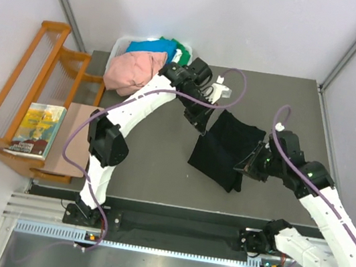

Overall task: Fold and stack the t-shirts
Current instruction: Fold the tshirt

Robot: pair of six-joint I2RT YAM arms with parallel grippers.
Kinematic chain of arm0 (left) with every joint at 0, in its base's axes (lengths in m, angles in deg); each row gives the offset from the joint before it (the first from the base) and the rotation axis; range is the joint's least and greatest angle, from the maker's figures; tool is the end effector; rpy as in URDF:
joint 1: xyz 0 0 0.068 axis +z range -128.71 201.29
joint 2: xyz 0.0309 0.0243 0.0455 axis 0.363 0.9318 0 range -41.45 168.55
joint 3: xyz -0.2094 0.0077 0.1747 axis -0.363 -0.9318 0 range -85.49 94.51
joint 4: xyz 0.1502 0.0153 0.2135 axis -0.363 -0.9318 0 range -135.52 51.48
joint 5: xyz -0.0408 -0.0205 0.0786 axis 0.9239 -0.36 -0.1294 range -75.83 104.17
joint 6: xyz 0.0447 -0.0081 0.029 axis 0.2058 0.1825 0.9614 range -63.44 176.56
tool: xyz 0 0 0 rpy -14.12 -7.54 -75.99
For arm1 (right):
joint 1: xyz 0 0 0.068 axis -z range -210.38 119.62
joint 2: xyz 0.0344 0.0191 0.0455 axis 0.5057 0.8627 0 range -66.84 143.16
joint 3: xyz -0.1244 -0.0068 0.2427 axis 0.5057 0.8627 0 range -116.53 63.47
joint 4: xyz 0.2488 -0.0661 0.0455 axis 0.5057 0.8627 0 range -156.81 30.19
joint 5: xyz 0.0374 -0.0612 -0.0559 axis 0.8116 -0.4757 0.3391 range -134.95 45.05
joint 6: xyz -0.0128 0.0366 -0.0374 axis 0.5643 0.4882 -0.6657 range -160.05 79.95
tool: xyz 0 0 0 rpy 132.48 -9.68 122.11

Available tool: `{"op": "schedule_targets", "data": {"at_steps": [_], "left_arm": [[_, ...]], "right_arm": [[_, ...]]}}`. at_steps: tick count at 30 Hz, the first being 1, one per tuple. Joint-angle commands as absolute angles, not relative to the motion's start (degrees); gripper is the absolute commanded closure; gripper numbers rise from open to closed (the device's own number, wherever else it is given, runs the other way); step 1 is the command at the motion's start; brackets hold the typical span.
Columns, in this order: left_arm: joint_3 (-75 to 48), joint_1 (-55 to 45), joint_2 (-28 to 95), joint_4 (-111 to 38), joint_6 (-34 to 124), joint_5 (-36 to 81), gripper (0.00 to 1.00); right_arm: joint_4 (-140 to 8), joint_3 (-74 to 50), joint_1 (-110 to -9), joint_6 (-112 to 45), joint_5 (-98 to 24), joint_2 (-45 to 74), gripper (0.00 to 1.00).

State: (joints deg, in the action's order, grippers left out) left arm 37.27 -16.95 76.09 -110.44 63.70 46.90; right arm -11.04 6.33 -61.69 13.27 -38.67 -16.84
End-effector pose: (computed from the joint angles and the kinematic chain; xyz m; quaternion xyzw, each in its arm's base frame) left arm 0.3192 -0.2762 0.3343 0.4149 0.8451 -0.3178 0.1127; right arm 0.1331 0.0855 0.3236 0.1593 0.9206 0.2754 0.2263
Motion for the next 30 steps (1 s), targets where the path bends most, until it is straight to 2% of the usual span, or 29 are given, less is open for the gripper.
{"op": "schedule_targets", "data": {"at_steps": [1, 5, 11, 20, 30], "left_arm": [[43.1, -14.9, 76.7, -106.5, 62.3, 47.0, 1.0], [48.5, -14.3, 80.5, -107.4, 61.5, 47.0, 1.0], [49.5, -14.2, 84.3, -103.1, 60.3, 46.8, 1.0], [55.5, -14.2, 94.8, -98.8, 58.5, 46.5, 1.0], [62.0, -12.5, 102.4, -89.9, 53.8, 45.1, 1.0]], "right_arm": [[-15.9, 8.9, -54.2, 7.0, -35.8, -16.0, 1.0], [-21.4, 12.7, -46.5, 4.2, -31.5, -12.4, 1.0], [-32.6, 16.5, -40.7, 4.7, -27.4, -6.5, 1.0], [-40.1, 10.0, -32.8, 3.1, -24.5, 5.0, 1.0], [-47.8, 9.3, -27.0, 3.8, -21.1, 14.9, 1.0]]}}
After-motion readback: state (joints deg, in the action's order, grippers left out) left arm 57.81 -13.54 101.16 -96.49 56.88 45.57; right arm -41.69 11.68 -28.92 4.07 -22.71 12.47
